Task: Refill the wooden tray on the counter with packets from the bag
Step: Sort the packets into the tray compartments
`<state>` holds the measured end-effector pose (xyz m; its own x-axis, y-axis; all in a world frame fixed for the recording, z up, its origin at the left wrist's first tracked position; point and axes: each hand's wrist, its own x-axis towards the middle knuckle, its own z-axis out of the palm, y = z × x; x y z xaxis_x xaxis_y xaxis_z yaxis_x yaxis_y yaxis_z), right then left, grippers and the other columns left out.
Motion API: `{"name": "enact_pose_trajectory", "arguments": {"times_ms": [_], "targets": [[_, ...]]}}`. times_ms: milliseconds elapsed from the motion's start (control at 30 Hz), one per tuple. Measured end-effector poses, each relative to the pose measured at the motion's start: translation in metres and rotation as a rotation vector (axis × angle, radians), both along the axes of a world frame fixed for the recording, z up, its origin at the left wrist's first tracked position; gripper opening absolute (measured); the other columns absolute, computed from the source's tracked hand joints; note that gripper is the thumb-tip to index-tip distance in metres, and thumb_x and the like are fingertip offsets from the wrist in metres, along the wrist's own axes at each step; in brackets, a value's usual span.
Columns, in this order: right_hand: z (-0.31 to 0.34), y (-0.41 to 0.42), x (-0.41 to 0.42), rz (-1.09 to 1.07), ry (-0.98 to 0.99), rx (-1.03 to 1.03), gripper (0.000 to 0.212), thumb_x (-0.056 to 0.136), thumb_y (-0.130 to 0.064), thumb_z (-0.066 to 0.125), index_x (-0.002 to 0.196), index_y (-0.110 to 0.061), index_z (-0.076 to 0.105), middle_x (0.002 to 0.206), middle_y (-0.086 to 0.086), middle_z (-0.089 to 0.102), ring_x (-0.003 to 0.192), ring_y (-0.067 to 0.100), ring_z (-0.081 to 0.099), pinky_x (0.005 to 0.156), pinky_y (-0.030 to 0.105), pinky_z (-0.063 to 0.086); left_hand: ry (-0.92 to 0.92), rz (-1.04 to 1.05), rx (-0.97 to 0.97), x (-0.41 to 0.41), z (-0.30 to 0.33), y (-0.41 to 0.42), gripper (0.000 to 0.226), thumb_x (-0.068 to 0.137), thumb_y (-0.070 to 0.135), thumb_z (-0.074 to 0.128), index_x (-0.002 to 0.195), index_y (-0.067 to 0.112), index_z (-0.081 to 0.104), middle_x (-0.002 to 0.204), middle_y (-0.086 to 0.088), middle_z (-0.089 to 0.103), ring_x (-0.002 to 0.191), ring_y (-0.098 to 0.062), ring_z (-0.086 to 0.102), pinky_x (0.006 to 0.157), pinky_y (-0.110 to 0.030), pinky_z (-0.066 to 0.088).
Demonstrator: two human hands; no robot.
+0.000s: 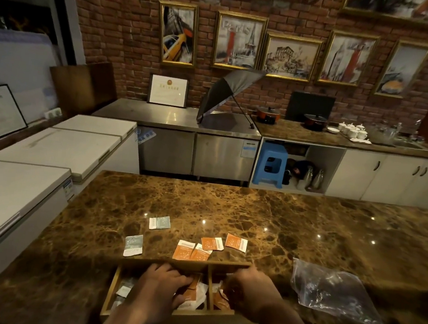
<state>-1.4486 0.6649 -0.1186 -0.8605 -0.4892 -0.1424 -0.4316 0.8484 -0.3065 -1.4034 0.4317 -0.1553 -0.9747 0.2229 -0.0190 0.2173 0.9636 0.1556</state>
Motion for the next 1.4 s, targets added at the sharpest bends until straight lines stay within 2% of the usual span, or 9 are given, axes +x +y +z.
{"name": "enact_pose_trajectory", "arguments": {"times_ms": [167,267,367,600,733,867,1033,1200,1400], "targets": [[-0.006,-0.007,-0.004,-0.108,0.039,-0.055,0.014,0.091,-0.036,0.067,0.105,-0.037,0.068,0.113,-0.013,0.064,0.103,0.004,0.057,0.093,0.026,0.051,0.011,-0.027,0.1,-0.002,0.005,-0.008,0.042,0.097,0.045,0.051,0.139,0.039,0.052,0.136,0.016,0.058,0.129,-0.009,0.045,0.11,-0.031,0.03],[0.0,-0.006,-0.013,-0.214,0.083,-0.175,0.018,0.094,-0.03,0.064,0.112,-0.034,0.065,0.11,-0.017,0.063,0.098,0.0,0.058,0.08,0.015,0.047,0.092,0.041,0.28,-0.007,0.012,-0.014,0.032,0.097,0.042,0.054,0.129,0.039,0.059,0.127,0.018,0.062,0.116,-0.002,0.052,0.095,-0.021,0.038],[0.006,-0.002,-0.031,-0.285,0.079,-0.208,0.023,0.095,-0.021,0.062,0.113,-0.033,0.068,0.11,-0.016,0.068,0.1,0.001,0.063,0.087,0.022,0.055,0.126,0.197,0.39,-0.026,0.022,-0.022,0.028,0.097,0.039,0.056,0.124,0.037,0.063,0.122,0.016,0.067,0.109,-0.004,0.059,0.086,-0.022,0.045],[-0.006,0.01,-0.084,-0.318,0.089,-0.08,0.026,0.092,-0.026,0.068,0.115,-0.037,0.068,0.122,-0.009,0.065,0.109,0.01,0.061,0.091,0.028,0.053,0.054,0.273,0.263,-0.091,0.018,-0.034,0.029,0.091,0.035,0.062,0.12,0.038,0.063,0.125,0.009,0.067,0.113,-0.013,0.06,0.093,-0.028,0.05],[-0.023,0.009,-0.117,-0.233,0.09,-0.099,0.029,0.095,-0.031,0.065,0.124,-0.032,0.063,0.127,-0.006,0.062,0.114,0.012,0.057,0.097,0.028,0.049,-0.067,0.216,0.121,-0.12,0.004,-0.032,0.043,0.089,0.037,0.069,0.13,0.036,0.057,0.133,0.008,0.06,0.123,-0.016,0.051,0.102,-0.032,0.042],[-0.034,0.003,-0.142,-0.134,0.014,0.008,0.041,0.095,-0.032,0.064,0.135,-0.033,0.058,0.14,-0.005,0.055,0.13,0.017,0.049,0.108,0.035,0.041,-0.16,0.128,0.027,-0.134,-0.012,-0.029,0.062,0.079,0.038,0.078,0.135,0.04,0.053,0.136,0.01,0.058,0.127,-0.014,0.047,0.106,-0.033,0.038],[-0.044,0.005,-0.156,-0.076,0.027,0.045,0.033,0.093,-0.03,0.067,0.126,-0.034,0.065,0.129,-0.006,0.063,0.119,0.018,0.055,0.099,0.034,0.047,-0.148,0.088,-0.057,-0.143,-0.018,-0.032,0.073,0.07,0.046,0.081,0.136,0.041,0.05,0.137,0.013,0.057,0.127,-0.013,0.049,0.106,-0.032,0.038],[-0.046,0.003,-0.152,-0.076,0.109,0.027,0.024,0.095,-0.03,0.061,0.118,-0.028,0.068,0.123,-0.005,0.062,0.114,0.017,0.055,0.095,0.032,0.048,-0.089,0.119,-0.033,-0.135,-0.02,-0.036,0.062,0.067,0.05,0.081,0.121,0.041,0.053,0.12,0.018,0.061,0.111,-0.011,0.055,0.091,-0.031,0.043],[-0.029,0.008,-0.139,-0.22,0.131,-0.105,0.019,0.097,-0.031,0.058,0.112,-0.032,0.069,0.109,-0.009,0.069,0.097,0.009,0.063,0.081,0.024,0.047,0.052,0.152,0.042,-0.121,-0.024,-0.038,0.026,0.08,0.051,0.065,0.1,0.034,0.061,0.104,0.012,0.064,0.1,-0.015,0.06,0.078,-0.031,0.04]]}}
